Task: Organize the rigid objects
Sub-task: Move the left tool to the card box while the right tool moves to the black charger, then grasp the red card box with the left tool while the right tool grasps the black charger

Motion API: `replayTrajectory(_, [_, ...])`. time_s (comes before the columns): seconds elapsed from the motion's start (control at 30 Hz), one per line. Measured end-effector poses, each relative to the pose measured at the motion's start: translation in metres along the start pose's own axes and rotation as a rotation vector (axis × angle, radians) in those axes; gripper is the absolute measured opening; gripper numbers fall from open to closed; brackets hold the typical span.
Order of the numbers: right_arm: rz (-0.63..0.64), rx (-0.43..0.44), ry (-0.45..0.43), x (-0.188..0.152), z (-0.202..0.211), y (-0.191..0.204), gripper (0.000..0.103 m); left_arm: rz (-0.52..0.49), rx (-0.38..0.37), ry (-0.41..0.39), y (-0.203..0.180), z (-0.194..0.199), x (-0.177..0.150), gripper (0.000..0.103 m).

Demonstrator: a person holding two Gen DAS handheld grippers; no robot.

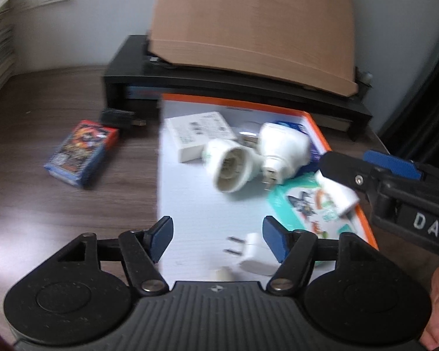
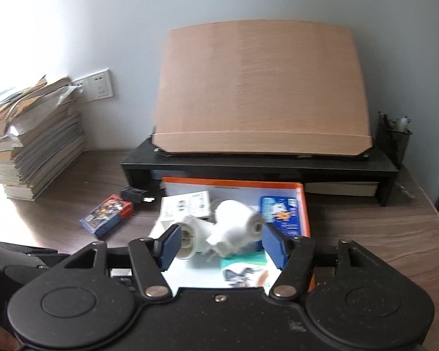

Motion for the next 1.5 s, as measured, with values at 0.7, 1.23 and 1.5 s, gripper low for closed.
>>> replayTrajectory(0.7, [-0.009,0.064,0.108,-0.003,-0.039,0.065,0.077,0.015,0.164,0.02,0.133,-0.036,0.047,0.089])
replayTrajectory(1.23, [-0.018,0.116,0.179,0.026,-0.104,0.103,0.082,-0.154,0.132,-0.052,0.144,-0.078,0.077,0.06])
replayTrajectory(1.5, [0.068,0.156,0.257,0.037,-0.173,0.146,0.086,0.022,0.148,-0.031,0.197,-0.03,0.043,0.059])
Point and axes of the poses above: each gripper's, at about its wrist camera, not at the fingertips, and z roughly against the way its jaws point, y to its left, x to its top, the point moved 10 cm from there along -z, roughly the way its jaws point, and after that the axes turned 4 degrees about y, right-handed, at the moved point
